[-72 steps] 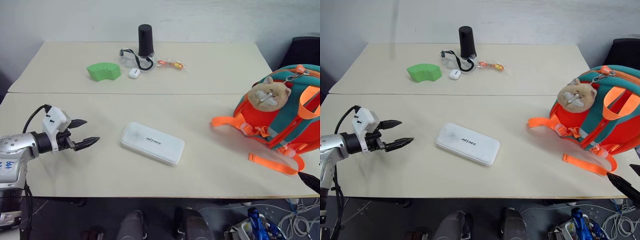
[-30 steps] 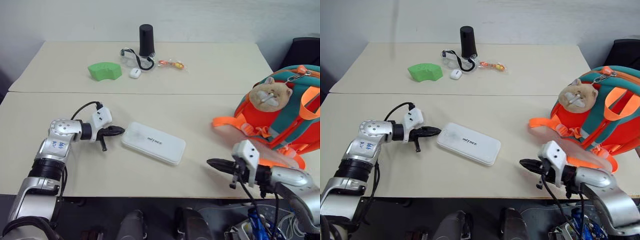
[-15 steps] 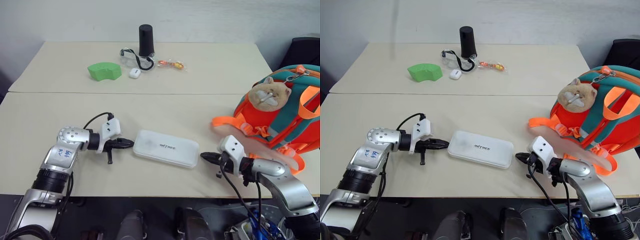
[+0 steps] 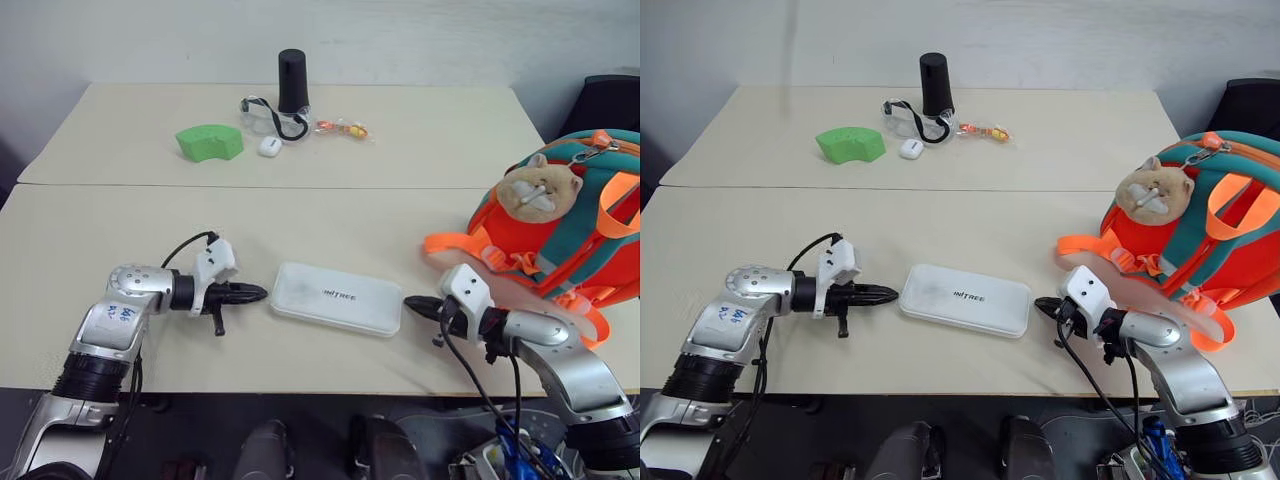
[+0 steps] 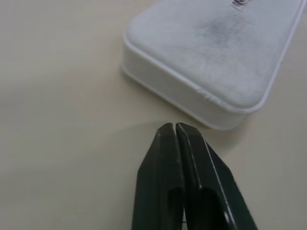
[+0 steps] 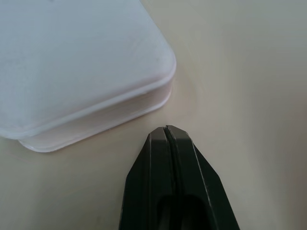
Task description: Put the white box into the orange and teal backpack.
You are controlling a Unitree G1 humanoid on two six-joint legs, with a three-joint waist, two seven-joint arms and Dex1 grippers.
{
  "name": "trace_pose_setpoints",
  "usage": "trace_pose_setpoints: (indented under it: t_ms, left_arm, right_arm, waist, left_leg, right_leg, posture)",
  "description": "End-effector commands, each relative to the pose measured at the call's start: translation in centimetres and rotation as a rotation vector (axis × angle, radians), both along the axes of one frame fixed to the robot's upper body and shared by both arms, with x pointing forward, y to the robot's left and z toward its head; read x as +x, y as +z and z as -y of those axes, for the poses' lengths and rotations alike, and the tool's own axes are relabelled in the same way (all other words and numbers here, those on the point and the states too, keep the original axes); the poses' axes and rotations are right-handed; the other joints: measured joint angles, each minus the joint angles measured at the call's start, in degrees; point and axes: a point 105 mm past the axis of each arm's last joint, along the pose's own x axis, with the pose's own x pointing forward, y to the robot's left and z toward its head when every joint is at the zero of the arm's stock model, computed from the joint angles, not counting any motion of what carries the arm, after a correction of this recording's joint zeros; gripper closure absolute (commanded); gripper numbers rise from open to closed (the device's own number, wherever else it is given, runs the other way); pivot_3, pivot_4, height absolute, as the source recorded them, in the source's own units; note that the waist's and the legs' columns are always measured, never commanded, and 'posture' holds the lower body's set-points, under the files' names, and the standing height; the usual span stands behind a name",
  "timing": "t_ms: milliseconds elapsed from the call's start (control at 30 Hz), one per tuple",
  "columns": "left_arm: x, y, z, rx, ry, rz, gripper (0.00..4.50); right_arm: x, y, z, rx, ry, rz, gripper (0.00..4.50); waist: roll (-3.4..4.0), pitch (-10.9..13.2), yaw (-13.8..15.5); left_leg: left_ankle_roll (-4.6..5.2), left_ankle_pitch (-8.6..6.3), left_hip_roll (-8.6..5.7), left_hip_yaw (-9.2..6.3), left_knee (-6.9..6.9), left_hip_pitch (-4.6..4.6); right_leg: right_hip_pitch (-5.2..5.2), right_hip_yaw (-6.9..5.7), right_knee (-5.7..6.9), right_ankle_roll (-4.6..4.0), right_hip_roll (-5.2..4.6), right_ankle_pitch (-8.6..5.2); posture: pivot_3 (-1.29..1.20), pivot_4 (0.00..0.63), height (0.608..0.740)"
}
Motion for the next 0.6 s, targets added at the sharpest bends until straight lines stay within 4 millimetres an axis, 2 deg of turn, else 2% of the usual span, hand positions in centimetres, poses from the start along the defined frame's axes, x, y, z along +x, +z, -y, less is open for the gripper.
trace_pose_setpoints:
  t_ms: [33, 167, 367, 600]
  left_arm:
    - [-0.1, 1.5, -0.8, -0.12, 0.05, -0.126, 3.29]
    - [-1.3, 2.4, -0.3, -0.265, 0.034, -0.336, 2.02]
    - [-0.8, 2.6, 0.2, -0.333, 0.081, -0.493, 0.04]
    - [-0.3, 1.7, 1.7, -0.321, 0.065, -0.617, 0.04]
  right_arm:
    - [0.0, 0.2, 0.0, -0.01, 0.015, 0.018, 4.5]
    - [-0.1, -0.1, -0.2, -0.026, 0.041, 0.019, 4.5]
    - [-0.2, -0.1, -0.4, -0.032, 0.066, 0.018, 4.5]
    - [-0.8, -0.3, -0.9, -0.049, 0.11, 0.017, 4.5]
  waist:
    - [0.0, 0.0, -0.08]
    - [0.0, 0.0, -0.23]
    - [0.0, 0.0, -0.81]
    - [-0.02, -0.01, -0.91]
  left_leg:
    - [0.0, 0.0, 0.0, -0.01, 0.0, 0.0]
    - [0.0, 0.0, -0.02, 0.0, -0.01, 0.0]
    - [-0.05, 0.03, -0.03, -0.06, 0.0, 0.0]
    - [-0.09, 0.06, -0.02, -0.05, 0.01, 0.0]
  right_leg:
    - [0.0, -0.01, 0.0, 0.0, 0.01, 0.0]
    - [0.0, -0.03, 0.03, 0.0, 0.03, 0.0]
    - [0.03, 0.01, 0.03, 0.0, 0.04, 0.0]
    - [0.02, 0.02, 0.08, 0.0, 0.11, -0.01]
  posture:
    - [0.0, 0.15, 0.74]
    - [0.0, 0.15, 0.74]
    - [0.0, 0.15, 0.74]
    - [0.0, 0.15, 0.74]
